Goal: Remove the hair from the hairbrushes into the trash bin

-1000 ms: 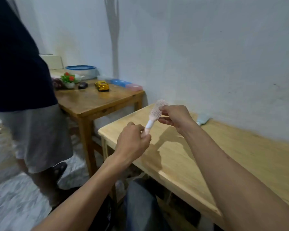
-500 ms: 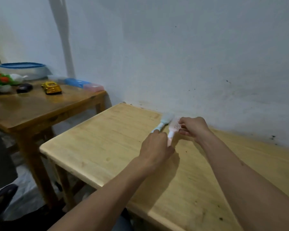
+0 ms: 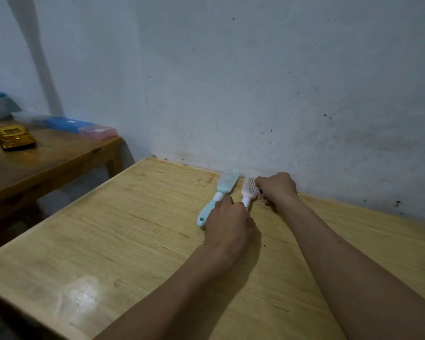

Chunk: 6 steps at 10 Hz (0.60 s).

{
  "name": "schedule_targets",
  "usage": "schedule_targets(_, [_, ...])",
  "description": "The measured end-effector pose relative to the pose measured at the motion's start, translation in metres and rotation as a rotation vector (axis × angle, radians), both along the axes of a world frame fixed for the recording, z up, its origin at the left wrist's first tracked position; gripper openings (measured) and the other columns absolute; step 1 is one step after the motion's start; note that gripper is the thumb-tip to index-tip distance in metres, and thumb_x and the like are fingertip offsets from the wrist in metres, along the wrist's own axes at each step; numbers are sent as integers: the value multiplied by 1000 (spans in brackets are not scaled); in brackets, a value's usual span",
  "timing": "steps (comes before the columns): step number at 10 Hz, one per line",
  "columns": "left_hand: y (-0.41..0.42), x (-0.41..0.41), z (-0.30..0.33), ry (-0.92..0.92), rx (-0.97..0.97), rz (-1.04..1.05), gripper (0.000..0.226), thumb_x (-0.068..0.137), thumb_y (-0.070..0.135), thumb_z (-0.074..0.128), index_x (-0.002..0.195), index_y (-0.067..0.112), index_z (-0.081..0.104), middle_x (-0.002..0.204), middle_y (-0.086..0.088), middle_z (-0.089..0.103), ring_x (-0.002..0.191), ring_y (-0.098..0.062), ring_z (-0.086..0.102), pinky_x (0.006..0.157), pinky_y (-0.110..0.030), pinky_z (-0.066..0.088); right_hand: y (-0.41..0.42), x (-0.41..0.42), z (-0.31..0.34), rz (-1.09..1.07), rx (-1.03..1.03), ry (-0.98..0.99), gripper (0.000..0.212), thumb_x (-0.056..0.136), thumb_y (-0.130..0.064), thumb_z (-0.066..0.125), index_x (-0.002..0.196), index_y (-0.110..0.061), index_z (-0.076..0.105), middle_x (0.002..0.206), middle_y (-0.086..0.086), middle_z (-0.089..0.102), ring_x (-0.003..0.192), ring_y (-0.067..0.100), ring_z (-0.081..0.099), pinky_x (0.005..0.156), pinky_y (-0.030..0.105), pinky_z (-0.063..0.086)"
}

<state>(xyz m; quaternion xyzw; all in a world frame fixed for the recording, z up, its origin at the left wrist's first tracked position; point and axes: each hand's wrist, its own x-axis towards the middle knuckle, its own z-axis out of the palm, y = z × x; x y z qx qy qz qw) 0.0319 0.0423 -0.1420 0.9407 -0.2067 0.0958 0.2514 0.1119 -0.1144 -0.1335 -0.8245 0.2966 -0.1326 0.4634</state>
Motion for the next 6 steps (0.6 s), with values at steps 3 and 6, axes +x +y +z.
schedule_targets(3, [2,3,-1,16,-6,-19,33,102,26,53,130,11,58,121,-14,56,114,-28,54,82,-34,42,0,-3,-3,-1,29,-65,27,83,-27,66,74,-2,71,66,11,70,52,25,62,63,37,54])
schedule_targets(6, [105,-70,-11,-381,-524,-125,42,93,48,59,129,27,67,129,1,65,117,-16,62,87,-23,55,3,-122,0,225,-95,-100,18,96,-31,68,111,-26,75,86,-1,77,81,21,73,82,42,60])
